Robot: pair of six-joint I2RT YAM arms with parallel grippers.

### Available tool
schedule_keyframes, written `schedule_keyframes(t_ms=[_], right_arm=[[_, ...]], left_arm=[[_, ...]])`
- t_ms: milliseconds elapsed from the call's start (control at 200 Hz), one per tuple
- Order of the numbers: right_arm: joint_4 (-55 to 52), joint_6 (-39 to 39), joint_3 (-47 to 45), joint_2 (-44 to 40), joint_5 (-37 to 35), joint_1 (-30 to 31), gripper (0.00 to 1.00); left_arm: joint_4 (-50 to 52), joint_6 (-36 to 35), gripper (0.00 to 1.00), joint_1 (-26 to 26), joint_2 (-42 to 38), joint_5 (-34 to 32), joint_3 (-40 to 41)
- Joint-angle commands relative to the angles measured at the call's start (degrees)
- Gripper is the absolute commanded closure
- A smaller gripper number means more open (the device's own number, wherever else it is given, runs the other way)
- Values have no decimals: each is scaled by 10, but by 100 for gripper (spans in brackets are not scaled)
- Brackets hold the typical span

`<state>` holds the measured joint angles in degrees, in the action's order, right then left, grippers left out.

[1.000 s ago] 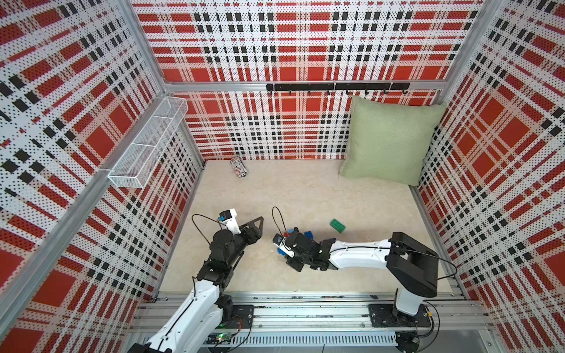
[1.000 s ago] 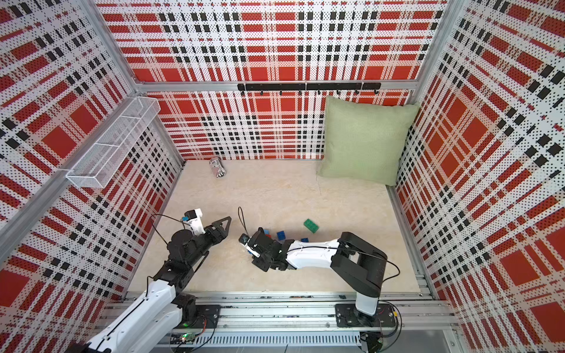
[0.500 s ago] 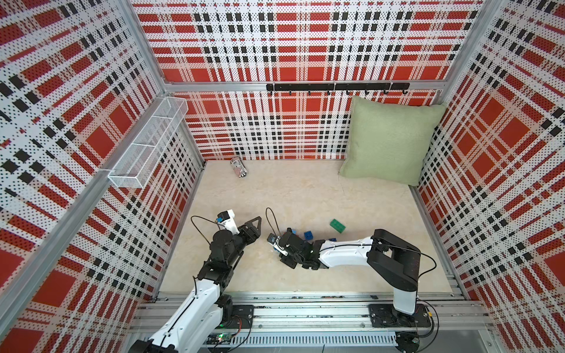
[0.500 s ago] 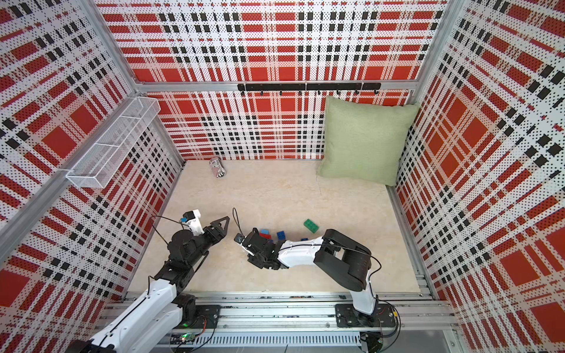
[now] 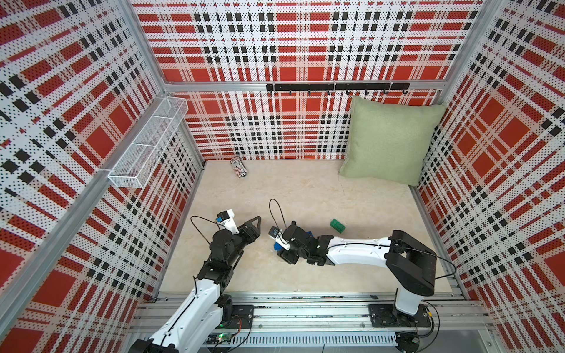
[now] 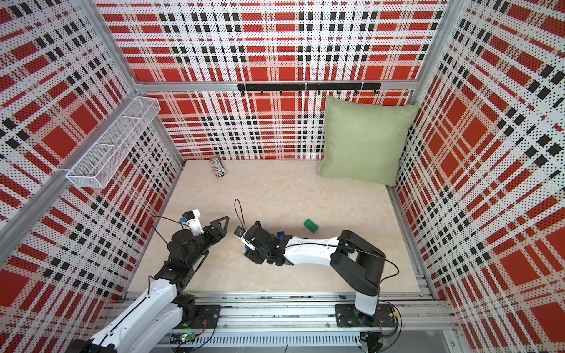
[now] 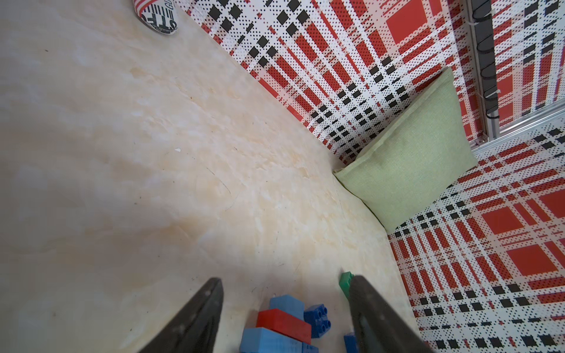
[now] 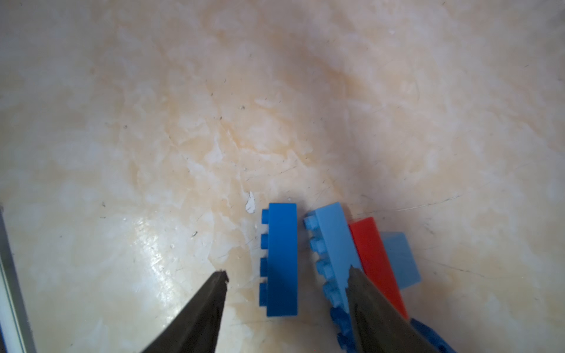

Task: Assemble a heart with lego
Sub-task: Assemble the lego brick with the lego brick.

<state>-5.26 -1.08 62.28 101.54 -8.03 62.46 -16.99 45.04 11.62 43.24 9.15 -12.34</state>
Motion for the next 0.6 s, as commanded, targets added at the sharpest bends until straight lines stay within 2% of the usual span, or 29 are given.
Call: schedule_keyframes(t_ms=[0,205,371,591], right_arm=[[-40,-11,9,-7,11,-22,26],[-55,4,17,11,78,-61,0],[-76,34,27,12,120,-80,0],[-89,37,42,35,100,-74,0]], left_arm=[[-7,5,30,-6,-7,-11,4],[-8,8,30,-8,-1,-6,3],[-5,5,31,-8,-1,-2,0],[-9,6,31,-10,0,-4,4]])
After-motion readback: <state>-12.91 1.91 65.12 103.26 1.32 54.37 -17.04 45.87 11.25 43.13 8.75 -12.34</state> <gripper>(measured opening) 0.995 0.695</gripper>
